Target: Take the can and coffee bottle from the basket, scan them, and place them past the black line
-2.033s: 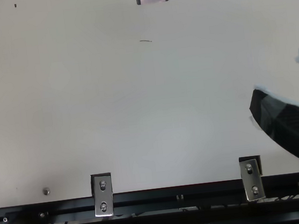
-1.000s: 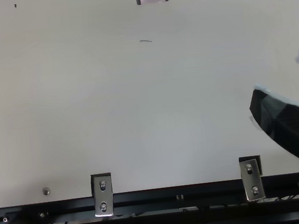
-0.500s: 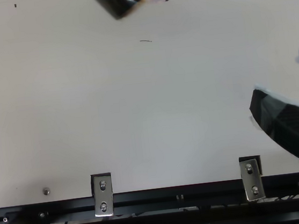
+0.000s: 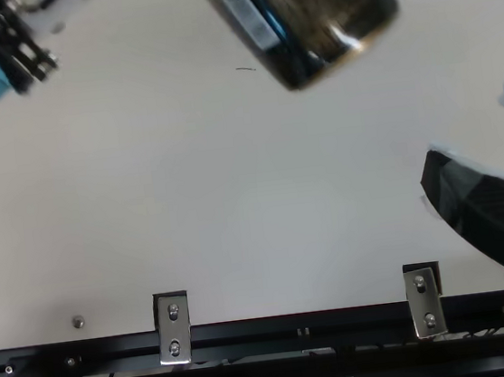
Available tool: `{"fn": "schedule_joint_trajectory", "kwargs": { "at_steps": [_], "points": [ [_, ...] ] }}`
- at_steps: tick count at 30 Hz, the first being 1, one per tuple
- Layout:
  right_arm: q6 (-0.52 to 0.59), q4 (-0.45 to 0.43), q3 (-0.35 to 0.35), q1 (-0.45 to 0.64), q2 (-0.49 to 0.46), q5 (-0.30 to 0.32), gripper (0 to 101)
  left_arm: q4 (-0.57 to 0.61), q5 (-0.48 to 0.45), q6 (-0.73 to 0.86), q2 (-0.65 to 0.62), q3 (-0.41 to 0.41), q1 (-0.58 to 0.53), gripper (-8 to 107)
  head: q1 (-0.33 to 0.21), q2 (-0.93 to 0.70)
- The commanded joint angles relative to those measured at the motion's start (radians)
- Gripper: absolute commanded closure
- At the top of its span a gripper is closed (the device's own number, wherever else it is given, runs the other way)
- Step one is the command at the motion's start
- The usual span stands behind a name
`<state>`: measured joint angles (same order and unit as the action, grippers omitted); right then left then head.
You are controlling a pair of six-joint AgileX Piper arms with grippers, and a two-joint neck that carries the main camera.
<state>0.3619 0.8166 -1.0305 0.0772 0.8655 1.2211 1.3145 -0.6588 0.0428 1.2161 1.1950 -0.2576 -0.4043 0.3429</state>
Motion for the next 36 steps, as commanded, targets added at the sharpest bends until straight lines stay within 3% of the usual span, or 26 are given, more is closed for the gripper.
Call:
{"fn": "schedule_joint_trajectory", "kwargs": {
  "at_steps": [1,20,21,25,36],
  "points": [
    [0.0,0.0,0.0,0.0,0.0,0.0,0,0.01,0.03,0.003,-0.009,-0.007,-0.034,89,-0.029,0.008],
    [0.0,0.0,0.0,0.0,0.0,0.0,0,0.017,0.445,0.0,-0.019,-0.015,-0.356,89,-0.029,0.008],
    [0.0,0.0,0.0,0.0,0.0,0.0,0,0.015,0.408,-0.001,-0.022,-0.017,-0.335,89,-0.029,0.008],
    [0.0,0.0,0.0,0.0,0.0,0.0,0,0.017,0.446,-0.001,-0.02,-0.015,-0.355,89,-0.029,0.008],
    [0.0,0.0,0.0,0.0,0.0,0.0,0,0.017,0.446,-0.001,-0.02,-0.017,-0.355,89,-0.029,0.008]
  ]
}}
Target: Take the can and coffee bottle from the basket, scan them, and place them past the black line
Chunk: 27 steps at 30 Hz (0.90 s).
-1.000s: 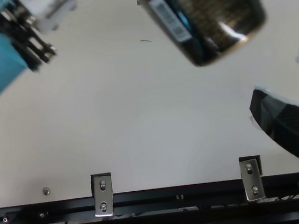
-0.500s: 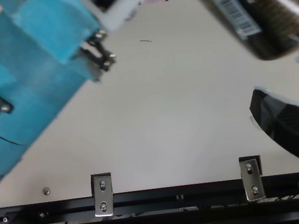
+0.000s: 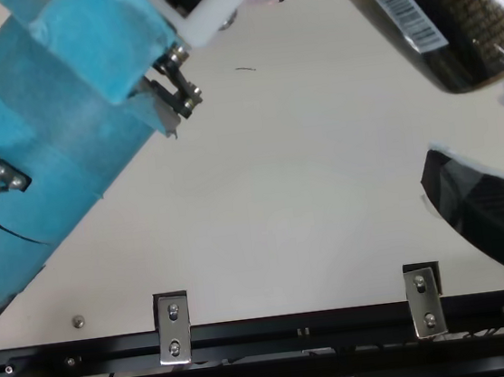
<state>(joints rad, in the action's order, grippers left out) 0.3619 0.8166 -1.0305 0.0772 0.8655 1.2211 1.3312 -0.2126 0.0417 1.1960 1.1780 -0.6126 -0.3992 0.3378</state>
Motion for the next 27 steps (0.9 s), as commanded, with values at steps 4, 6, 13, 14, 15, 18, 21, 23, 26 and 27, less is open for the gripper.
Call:
{"fn": "schedule_joint_trajectory", "kwargs": {
  "at_steps": [4,6,13,14,15,18,21,23,26,27],
  "points": [
    [0.0,0.0,0.0,0.0,0.0,0.0,0,-0.005,0.0,-0.004,0.001,0.002,-0.001,89,-0.035,0.013],
    [0.0,0.0,0.0,0.0,0.0,0.0,0,-0.008,0.002,-0.003,0.002,0.005,-0.01,89,-0.035,0.013],
    [0.0,0.0,0.0,0.0,0.0,0.0,0,0.012,0.014,0.001,0.015,0.027,-0.083,89,-0.035,0.013],
    [0.0,0.0,0.0,0.0,0.0,0.0,0,0.019,0.014,0.0,0.018,0.03,-0.093,89,-0.035,0.013],
    [0.0,0.0,0.0,0.0,0.0,0.0,0,0.026,0.017,0.001,0.02,0.033,-0.104,89,-0.035,0.013],
    [0.0,0.0,0.0,0.0,0.0,0.0,0,0.026,0.016,0.001,0.019,0.032,-0.104,89,-0.035,0.013],
    [0.0,0.0,0.0,0.0,0.0,0.0,0,0.026,0.014,0.001,0.019,0.032,-0.104,89,-0.035,0.013],
    [0.0,0.0,0.0,0.0,0.0,0.0,0,0.026,0.014,0.001,0.019,0.032,-0.104,89,-0.035,0.013],
    [0.0,0.0,0.0,0.0,0.0,0.0,0,0.026,0.014,0.001,0.019,0.032,-0.104,89,-0.035,0.013],
    [0.0,0.0,0.0,0.0,0.0,0.0,0,0.026,0.014,0.001,0.019,0.032,-0.104,89,-0.035,0.013]
  ]
}}
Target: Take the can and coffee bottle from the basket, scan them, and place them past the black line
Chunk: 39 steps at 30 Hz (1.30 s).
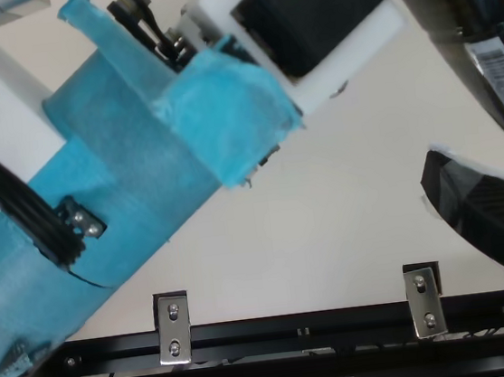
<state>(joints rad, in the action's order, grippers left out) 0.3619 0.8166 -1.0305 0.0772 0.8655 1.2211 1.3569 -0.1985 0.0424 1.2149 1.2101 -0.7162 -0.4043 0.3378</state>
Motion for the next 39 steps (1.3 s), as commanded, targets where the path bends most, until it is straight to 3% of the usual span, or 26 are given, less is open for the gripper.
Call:
{"fn": "schedule_joint_trajectory", "kwargs": {
  "at_steps": [1,39],
  "points": [
    [0.0,0.0,0.0,0.0,0.0,0.0,0,0.0,0.0,0.0,0.0,0.0,0.0,89,-0.029,0.013],
    [0.0,0.0,0.0,0.0,0.0,0.0,0,-0.007,0.037,-0.015,0.015,0.034,-0.05,89,-0.029,0.013]
  ]
}}
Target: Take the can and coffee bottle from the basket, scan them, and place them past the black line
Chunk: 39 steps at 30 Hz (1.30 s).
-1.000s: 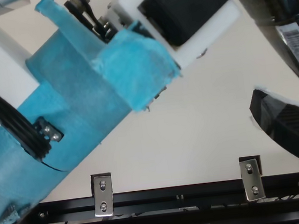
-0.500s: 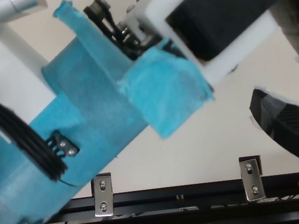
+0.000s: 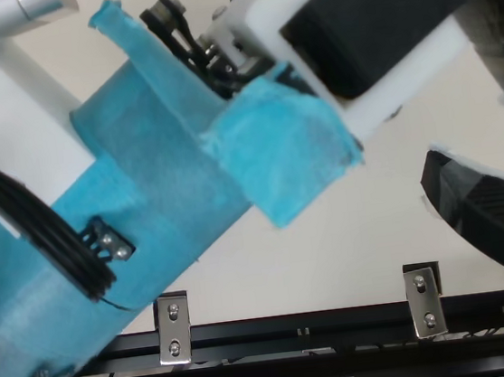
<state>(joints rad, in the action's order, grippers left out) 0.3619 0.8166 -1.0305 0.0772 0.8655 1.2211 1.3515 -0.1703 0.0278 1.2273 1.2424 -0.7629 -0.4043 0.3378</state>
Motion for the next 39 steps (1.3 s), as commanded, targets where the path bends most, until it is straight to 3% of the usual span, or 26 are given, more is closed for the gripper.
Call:
{"fn": "schedule_joint_trajectory", "kwargs": {
  "at_steps": [1,9,34,39],
  "points": [
    [0.0,0.0,0.0,0.0,0.0,0.0,0,-0.004,0.016,-0.002,0.004,0.003,-0.006,89,-0.029,0.013],
    [0.0,0.0,0.0,0.0,0.0,0.0,0,0.016,0.094,-0.008,0.025,0.031,-0.038,89,-0.029,0.013],
    [0.0,0.0,0.0,0.0,0.0,0.0,0,0.011,0.093,-0.013,0.025,0.031,-0.035,89,-0.029,0.013],
    [0.0,0.0,0.0,0.0,0.0,0.0,0,-0.006,0.077,-0.01,0.003,-0.009,0.032,89,-0.029,0.013]
  ]
}}
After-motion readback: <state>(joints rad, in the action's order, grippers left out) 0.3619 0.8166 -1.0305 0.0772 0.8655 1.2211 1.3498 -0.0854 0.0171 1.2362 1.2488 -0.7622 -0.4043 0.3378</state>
